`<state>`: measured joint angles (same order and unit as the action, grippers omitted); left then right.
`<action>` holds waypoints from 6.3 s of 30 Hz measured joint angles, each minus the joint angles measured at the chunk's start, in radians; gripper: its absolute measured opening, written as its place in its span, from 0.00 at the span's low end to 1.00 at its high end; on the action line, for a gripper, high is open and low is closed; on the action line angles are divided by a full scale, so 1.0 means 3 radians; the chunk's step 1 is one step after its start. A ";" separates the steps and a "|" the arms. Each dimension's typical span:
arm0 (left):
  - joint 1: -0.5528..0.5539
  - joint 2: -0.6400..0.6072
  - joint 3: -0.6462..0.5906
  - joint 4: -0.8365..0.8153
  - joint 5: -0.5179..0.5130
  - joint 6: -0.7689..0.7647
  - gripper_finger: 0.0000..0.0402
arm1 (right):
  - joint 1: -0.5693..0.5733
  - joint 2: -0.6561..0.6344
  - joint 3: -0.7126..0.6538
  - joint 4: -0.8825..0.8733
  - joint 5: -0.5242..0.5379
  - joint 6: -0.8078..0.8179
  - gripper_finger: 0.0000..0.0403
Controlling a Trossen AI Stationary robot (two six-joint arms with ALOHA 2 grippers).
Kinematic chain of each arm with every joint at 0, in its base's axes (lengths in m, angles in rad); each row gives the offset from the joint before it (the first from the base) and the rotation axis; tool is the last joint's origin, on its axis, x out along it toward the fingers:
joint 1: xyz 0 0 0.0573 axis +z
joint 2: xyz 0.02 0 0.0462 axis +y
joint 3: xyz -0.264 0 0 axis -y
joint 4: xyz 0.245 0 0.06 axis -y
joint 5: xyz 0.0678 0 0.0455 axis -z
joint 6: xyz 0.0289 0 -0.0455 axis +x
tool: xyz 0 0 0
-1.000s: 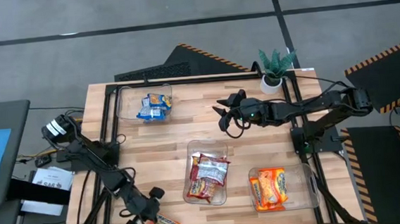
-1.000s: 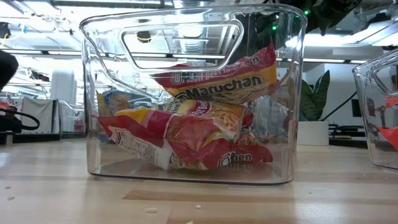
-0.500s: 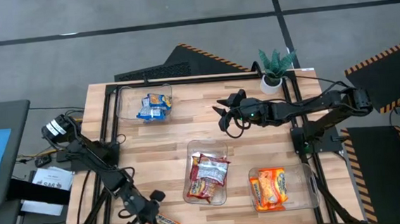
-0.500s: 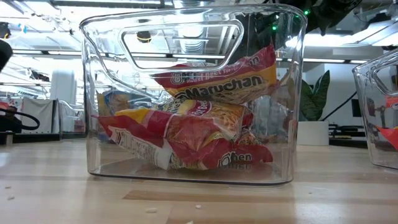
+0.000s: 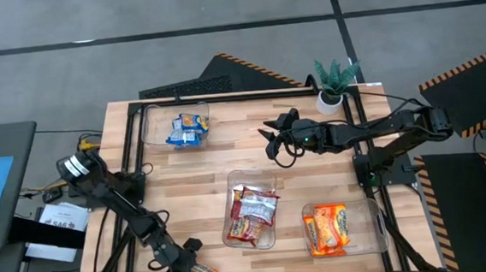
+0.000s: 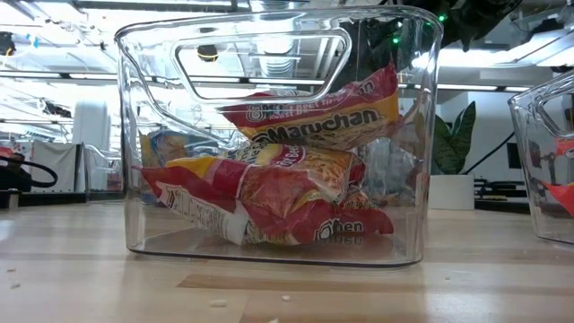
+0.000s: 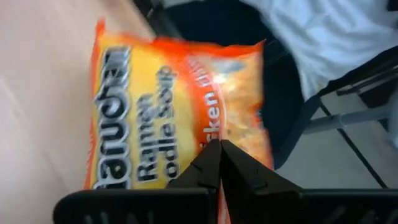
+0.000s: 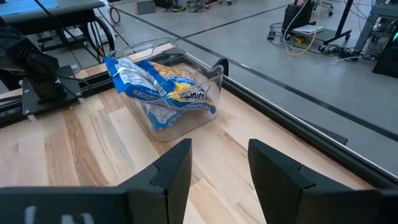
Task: Sort Maruchan noodles
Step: Put the orange noodle pack into the bottom transparent bin
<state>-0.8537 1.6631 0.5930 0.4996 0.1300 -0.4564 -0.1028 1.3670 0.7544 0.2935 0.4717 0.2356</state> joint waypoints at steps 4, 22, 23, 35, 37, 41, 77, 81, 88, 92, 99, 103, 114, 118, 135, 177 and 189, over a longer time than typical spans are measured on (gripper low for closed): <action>0.0000 0.0117 -0.0001 0.0100 -0.0011 0.0011 0.00 | 0.0000 0.0000 0.0000 0.0000 0.0000 0.0005 0.45; 0.0420 -0.0869 -0.0006 -0.2171 -0.1158 0.0311 0.00 | 0.0000 0.0000 0.0000 -0.0001 0.0000 0.0005 0.45; 0.0451 -0.0968 -0.0008 -0.2394 -0.1342 0.0314 0.00 | 0.0000 0.0000 0.0000 0.0000 0.0000 0.0004 0.45; 0.1191 -0.1606 -0.0264 -0.3177 -0.2385 0.0518 0.00 | 0.0000 0.0000 0.0000 -0.0001 0.0000 0.0004 0.45; 0.1272 -0.1677 -0.0241 -0.3139 -0.2380 0.0529 0.00 | 0.0000 0.0000 0.0000 -0.0003 0.0000 0.0004 0.45; 0.1241 -0.1876 -0.0120 -0.3043 -0.2167 0.0705 0.00 | 0.0000 0.0000 0.0000 -0.0004 0.0000 0.0003 0.45; 0.1047 -0.1626 -0.0270 -0.3473 -0.1548 -0.1270 0.68 | 0.0034 0.0000 0.0000 -0.0031 -0.0001 0.0005 0.45; 0.1048 -0.1394 -0.0264 -0.3432 -0.1484 -0.1314 0.67 | 0.0034 0.0000 0.0000 -0.0031 -0.0001 0.0005 0.45; 0.1048 -0.1237 -0.0259 -0.3391 -0.1511 -0.1336 0.20 | 0.0034 0.0000 0.0000 -0.0029 -0.0001 0.0005 0.45; 0.1048 -0.1444 -0.0186 -0.3750 -0.1776 -0.1244 0.04 | 0.0034 0.0000 0.0000 -0.0029 -0.0001 0.0005 0.45; 0.1050 -0.2209 0.0235 -0.4782 -0.2612 -0.1300 0.01 | 0.0034 0.0001 0.0000 -0.0019 -0.0001 0.0089 0.45; 0.1121 -0.2599 0.0414 -0.4724 -0.3055 -0.0990 0.01 | 0.0034 0.0014 0.0000 0.0123 -0.0088 0.0194 0.45; 0.1772 -0.2771 0.0617 -0.3386 -0.3346 0.0802 0.00 | -0.0015 0.0531 0.0090 0.1171 -0.1581 0.0117 0.45; 0.1961 -0.2681 0.0616 -0.2863 -0.3334 0.1274 0.00 | -0.0015 0.0831 0.0315 0.1455 -0.1587 0.0379 0.45; 0.2139 -0.2598 0.0617 -0.2256 -0.3154 0.1617 0.00 | -0.0006 0.1466 0.1034 0.2028 -0.1577 0.0968 0.45; 0.1932 -0.3581 -0.0501 -0.1400 -0.2015 0.1322 0.48 | 0.1759 -0.1211 0.1035 -0.4404 -0.1238 0.2600 0.06; 0.1933 -0.3581 -0.0502 -0.1401 -0.1966 0.1368 0.48 | 0.3127 -0.0965 0.1035 -0.4956 -0.1694 0.5524 0.05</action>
<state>-0.2737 0.5888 0.4423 0.0792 -0.4599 -0.0459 0.8352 1.0776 1.0649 -1.1931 -0.0365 1.8929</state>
